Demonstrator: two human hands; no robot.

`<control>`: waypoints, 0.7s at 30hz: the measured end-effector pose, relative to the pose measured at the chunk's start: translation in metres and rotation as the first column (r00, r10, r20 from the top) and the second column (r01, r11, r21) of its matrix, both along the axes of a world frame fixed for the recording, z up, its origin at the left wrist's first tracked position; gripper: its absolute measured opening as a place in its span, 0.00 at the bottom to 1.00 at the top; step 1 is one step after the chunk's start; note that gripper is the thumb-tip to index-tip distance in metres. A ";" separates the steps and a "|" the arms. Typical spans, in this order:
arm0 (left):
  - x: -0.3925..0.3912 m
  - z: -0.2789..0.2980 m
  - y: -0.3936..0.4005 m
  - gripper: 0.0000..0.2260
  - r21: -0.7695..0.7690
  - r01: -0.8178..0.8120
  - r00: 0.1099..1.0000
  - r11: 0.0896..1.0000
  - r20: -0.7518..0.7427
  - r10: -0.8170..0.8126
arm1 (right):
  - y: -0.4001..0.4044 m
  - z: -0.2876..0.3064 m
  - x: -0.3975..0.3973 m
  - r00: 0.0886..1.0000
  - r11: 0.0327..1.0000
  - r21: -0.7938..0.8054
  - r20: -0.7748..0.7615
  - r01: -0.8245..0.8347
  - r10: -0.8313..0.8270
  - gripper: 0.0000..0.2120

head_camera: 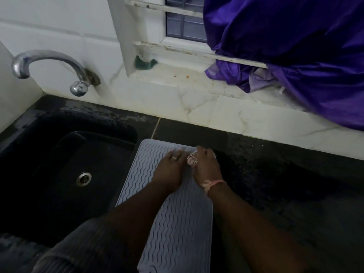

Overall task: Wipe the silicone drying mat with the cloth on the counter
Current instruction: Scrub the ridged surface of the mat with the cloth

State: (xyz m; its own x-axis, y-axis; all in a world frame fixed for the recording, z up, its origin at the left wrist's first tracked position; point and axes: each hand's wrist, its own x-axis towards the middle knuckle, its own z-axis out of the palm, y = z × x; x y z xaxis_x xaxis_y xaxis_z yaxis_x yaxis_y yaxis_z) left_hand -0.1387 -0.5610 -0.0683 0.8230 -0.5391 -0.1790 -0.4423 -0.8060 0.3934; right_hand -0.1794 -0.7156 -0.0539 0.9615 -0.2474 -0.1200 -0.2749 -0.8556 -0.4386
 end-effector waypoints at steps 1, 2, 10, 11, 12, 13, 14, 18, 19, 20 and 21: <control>0.010 -0.001 -0.005 0.33 0.017 0.029 0.999 0.999 -0.017 -0.029 | -0.004 -0.001 0.010 0.999 0.999 0.022 -0.005 0.042 -0.042 0.27; 0.018 -0.003 -0.008 0.34 0.044 0.059 0.998 0.997 -0.041 -0.057 | -0.007 -0.003 0.017 0.998 0.998 0.022 -0.011 0.057 -0.057 0.27; 0.043 -0.007 -0.012 0.38 0.255 0.209 0.976 0.944 -0.121 -0.184 | 0.007 -0.020 0.017 0.999 0.969 -0.241 0.009 -0.047 0.050 0.18; 0.045 -0.004 -0.015 0.39 0.289 0.221 0.973 0.932 -0.138 -0.187 | 0.008 -0.018 0.015 0.999 0.966 -0.252 -0.005 -0.048 0.048 0.17; 0.047 -0.001 -0.018 0.40 0.319 0.233 0.969 0.919 -0.157 -0.192 | 0.011 -0.015 0.012 0.999 0.966 -0.257 -0.023 -0.042 0.037 0.16; 0.048 0.001 -0.021 0.41 0.341 0.248 0.964 0.907 -0.177 -0.198 | 0.016 -0.012 0.004 0.999 0.967 -0.254 -0.043 -0.033 0.022 0.15; 0.049 0.000 -0.023 0.42 0.350 0.259 0.960 0.900 -0.194 -0.201 | 0.023 -0.010 -0.006 0.998 0.969 -0.246 -0.053 -0.030 0.017 0.15; 0.053 -0.007 -0.025 0.43 0.348 0.260 0.956 0.901 -0.223 -0.189 | 0.055 -0.006 -0.059 0.996 0.967 -0.249 -0.076 -0.061 0.043 0.17; 0.054 -0.010 -0.025 0.43 0.350 0.253 0.959 0.902 -0.217 -0.185 | 0.060 -0.005 -0.071 0.994 0.964 -0.256 -0.097 -0.068 0.045 0.18; 0.054 -0.012 -0.025 0.42 0.348 0.247 0.960 0.904 -0.211 -0.182 | 0.066 -0.003 -0.082 0.990 0.962 -0.260 -0.127 -0.088 0.056 0.18; 0.054 -0.013 -0.025 0.41 0.339 0.248 0.961 0.908 -0.203 -0.187 | 0.072 0.000 -0.092 0.983 0.958 -0.260 -0.168 -0.119 0.077 0.18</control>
